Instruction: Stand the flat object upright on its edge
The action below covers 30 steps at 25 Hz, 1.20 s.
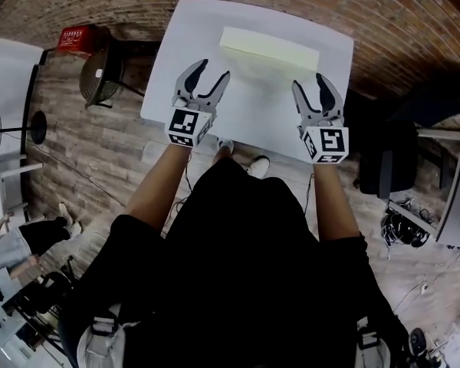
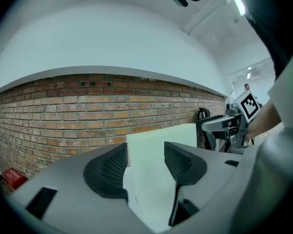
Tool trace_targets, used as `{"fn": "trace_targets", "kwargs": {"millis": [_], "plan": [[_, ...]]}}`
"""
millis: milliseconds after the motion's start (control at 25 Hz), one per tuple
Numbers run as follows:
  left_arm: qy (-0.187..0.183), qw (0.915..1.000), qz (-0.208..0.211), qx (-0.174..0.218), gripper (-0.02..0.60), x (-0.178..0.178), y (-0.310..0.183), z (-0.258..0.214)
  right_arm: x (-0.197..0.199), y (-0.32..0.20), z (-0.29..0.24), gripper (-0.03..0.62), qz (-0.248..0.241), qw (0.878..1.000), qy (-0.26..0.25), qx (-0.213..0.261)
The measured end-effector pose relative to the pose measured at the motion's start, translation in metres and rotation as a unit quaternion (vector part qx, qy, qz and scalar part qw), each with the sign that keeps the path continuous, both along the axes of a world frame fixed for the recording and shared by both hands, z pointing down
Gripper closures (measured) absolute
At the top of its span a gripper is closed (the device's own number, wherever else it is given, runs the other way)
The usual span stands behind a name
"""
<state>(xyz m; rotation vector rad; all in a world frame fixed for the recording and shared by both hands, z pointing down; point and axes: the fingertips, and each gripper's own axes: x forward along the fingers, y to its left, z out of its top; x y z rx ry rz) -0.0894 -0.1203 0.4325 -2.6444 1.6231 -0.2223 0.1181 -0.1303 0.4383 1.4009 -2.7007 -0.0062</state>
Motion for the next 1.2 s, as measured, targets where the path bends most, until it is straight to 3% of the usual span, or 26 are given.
{"fn": "trace_targets", "kwargs": {"millis": [240, 360, 640, 800, 1200], "plan": [[0.035, 0.9991, 0.023, 0.006, 0.358, 0.009, 0.023, -0.033, -0.009, 0.023, -0.028, 0.381, -0.023, 1.0, -0.011, 0.006], [0.035, 0.998, 0.052, 0.006, 0.43, 0.02, 0.036, -0.045, -0.019, 0.035, -0.037, 0.414, -0.037, 0.999, -0.008, 0.005], [0.04, 0.9943, 0.099, -0.004, 0.546, 0.032, 0.055, -0.066, -0.049, 0.06, -0.064, 0.583, -0.054, 0.998, -0.009, 0.004], [0.052, 0.9894, 0.133, -0.027, 0.561, 0.035, 0.06, -0.079, -0.061, 0.072, -0.085, 0.589, -0.054, 0.998, -0.034, 0.0], [0.028, 0.9774, 0.208, 0.025, 0.562, 0.055, 0.076, -0.114, -0.076, 0.093, -0.122, 0.589, -0.026, 0.998, -0.056, 0.018]]}}
